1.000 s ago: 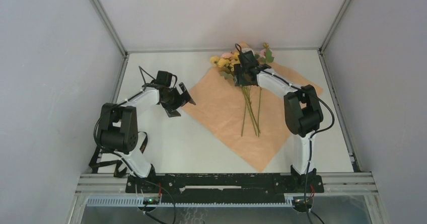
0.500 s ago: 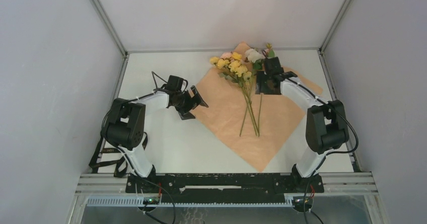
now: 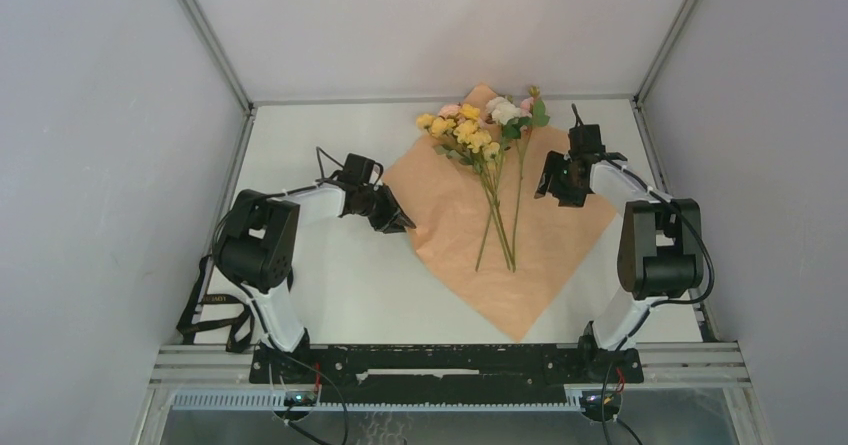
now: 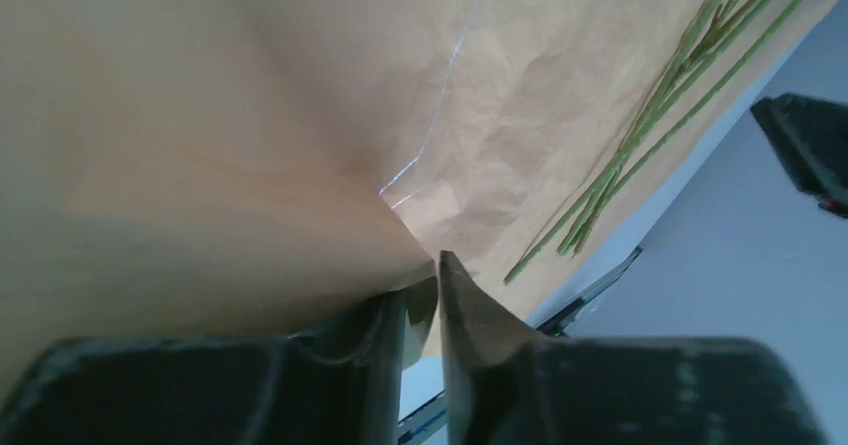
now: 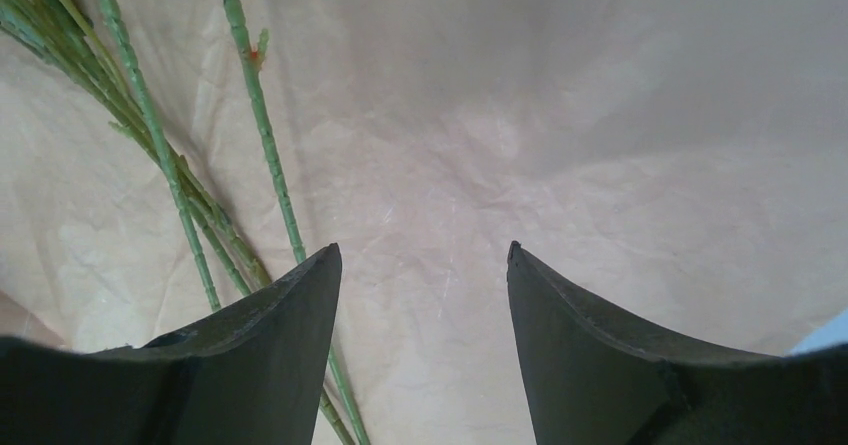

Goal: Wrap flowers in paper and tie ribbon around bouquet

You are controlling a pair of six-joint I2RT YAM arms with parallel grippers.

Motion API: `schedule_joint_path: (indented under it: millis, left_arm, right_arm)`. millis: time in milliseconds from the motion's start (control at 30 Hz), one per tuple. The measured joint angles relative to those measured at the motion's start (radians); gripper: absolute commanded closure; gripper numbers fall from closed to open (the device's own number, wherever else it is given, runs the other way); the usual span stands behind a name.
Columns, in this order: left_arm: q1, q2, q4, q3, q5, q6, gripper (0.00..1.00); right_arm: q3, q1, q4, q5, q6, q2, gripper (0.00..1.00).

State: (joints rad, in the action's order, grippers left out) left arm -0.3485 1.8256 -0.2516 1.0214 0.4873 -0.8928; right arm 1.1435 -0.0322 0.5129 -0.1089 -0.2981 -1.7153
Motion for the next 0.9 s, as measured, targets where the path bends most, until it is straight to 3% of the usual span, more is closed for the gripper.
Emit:
schedule_joint_path:
  millis: [67,300,600,633,733,767,833,900]
  left_arm:
    - [-0.001,0.000,0.000,0.000,0.007,0.004,0.99]
    - [0.027,-0.015,-0.043,-0.001,0.002,0.043,1.00]
    - [0.267,-0.225,-0.089,-0.165,-0.103,0.146,0.99]
    - [0.274,-0.245,-0.091,-0.188,-0.117,0.151,0.93]
    - [0.280,-0.329,-0.104,-0.273,-0.166,0.156,0.53]
    - [0.283,-0.354,-0.120,-0.284,-0.182,0.158,0.45]
    - [0.293,-0.387,-0.151,-0.277,-0.226,0.175,0.37]
    - [0.307,-0.406,-0.213,-0.228,-0.315,0.200,0.36]
  right_arm:
    - [0.000,0.000,0.000,-0.016,-0.001,-0.006,0.30]
    - [0.000,0.000,0.000,-0.046,-0.001,-0.019,0.35]
    - [0.001,-0.105,-0.053,-0.117,0.003,-0.024,0.38]
    - [0.006,-0.127,-0.058,-0.122,0.001,-0.030,0.38]
    - [0.035,-0.184,-0.068,-0.129,-0.003,-0.075,0.40]
    - [0.045,-0.198,-0.068,-0.129,-0.004,-0.093,0.42]
    - [0.057,-0.211,-0.066,-0.125,-0.008,-0.121,0.46]
    - [0.062,-0.209,-0.063,-0.112,-0.013,-0.135,0.51]
